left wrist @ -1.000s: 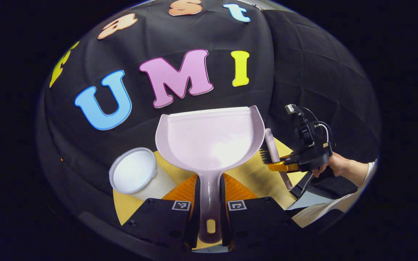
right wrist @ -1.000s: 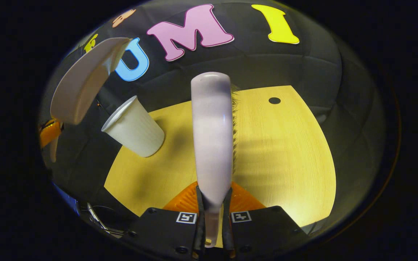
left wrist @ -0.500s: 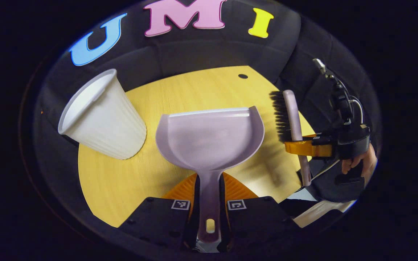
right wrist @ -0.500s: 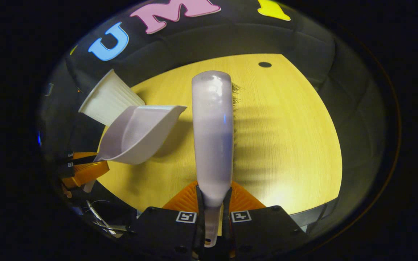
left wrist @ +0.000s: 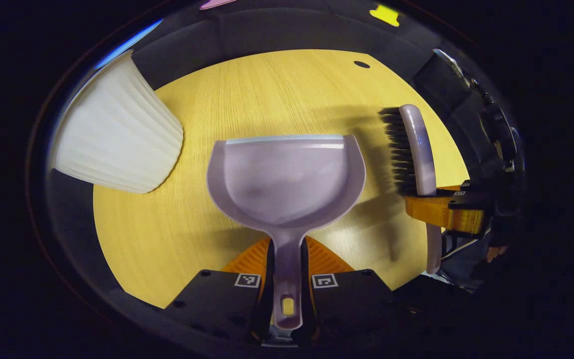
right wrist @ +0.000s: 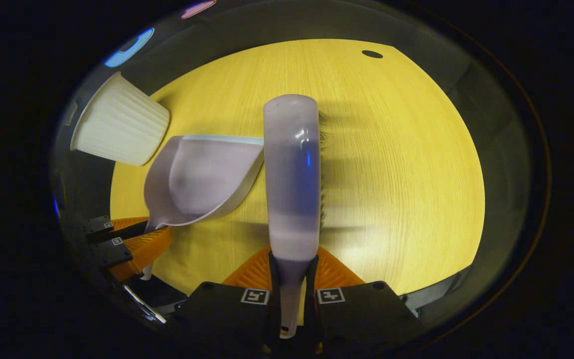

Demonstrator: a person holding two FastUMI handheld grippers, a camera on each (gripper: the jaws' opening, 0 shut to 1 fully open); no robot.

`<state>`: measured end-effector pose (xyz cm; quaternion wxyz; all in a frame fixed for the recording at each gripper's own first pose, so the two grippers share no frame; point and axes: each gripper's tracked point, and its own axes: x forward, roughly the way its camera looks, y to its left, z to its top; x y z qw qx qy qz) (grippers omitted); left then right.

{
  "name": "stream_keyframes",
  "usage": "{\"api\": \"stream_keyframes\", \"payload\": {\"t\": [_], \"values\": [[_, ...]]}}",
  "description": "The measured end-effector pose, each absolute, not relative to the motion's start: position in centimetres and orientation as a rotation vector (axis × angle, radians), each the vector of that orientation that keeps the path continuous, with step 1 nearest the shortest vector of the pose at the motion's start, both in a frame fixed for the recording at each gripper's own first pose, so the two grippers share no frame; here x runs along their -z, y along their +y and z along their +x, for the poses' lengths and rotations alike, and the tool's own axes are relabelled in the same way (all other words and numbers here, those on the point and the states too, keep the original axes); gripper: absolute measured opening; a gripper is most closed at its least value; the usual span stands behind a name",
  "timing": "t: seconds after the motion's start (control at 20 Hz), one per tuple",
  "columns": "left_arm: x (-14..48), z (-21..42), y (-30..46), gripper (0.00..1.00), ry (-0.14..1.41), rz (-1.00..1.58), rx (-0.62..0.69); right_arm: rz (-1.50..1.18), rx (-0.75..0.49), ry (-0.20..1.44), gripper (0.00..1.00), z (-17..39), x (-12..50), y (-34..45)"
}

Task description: Pick up the small broom and dustpan from the desktop, sweep the trash into the dustpan with the broom, and then empty the trash into the garbage bin.

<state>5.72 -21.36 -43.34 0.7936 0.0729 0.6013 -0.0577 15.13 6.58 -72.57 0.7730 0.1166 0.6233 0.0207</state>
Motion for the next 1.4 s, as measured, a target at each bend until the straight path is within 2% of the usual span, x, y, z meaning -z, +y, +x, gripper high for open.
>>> {"api": "stream_keyframes", "payload": {"t": [0.55, 0.85, 0.9, 1.15, 1.2, 1.25, 1.35, 1.4], "values": [[42.0, 4.5, -23.8, 0.21, 1.370, 0.071, 0.040, 0.273, 0.003, 1.478, 0.20, 15.6, 74.5, 7.3], [42.1, 3.0, -23.7, 0.21, 1.415, 0.009, -0.010, 0.259, 0.020, 1.490, 0.20, 15.7, 74.5, 7.3], [42.2, 2.7, -23.8, 0.21, 1.431, -0.003, -0.018, 0.252, 0.012, 1.494, 0.23, 15.6, 74.4, 7.3], [42.4, 2.4, -24.0, 0.27, 1.458, -0.047, -0.013, 0.228, 0.004, 1.482, 0.31, 15.3, 73.8, 7.4], [42.4, 2.3, -24.0, 0.27, 1.461, -0.049, -0.016, 0.228, -0.004, 1.477, 0.27, 15.3, 73.6, 7.5], [42.3, 2.2, -23.8, 0.28, 1.469, -0.042, -0.022, 0.218, 0.000, 1.471, 0.35, 15.4, 73.5, 7.3], [42.1, 2.1, -23.7, 0.39, 1.464, -0.035, -0.026, 0.214, 0.003, 1.465, 0.38, 15.4, 73.3, 7.2], [42.0, 2.0, -23.5, 0.40, 1.466, -0.025, -0.035, 0.221, 0.000, 1.467, 0.40, 15.3, 73.2, 7.2]]}}
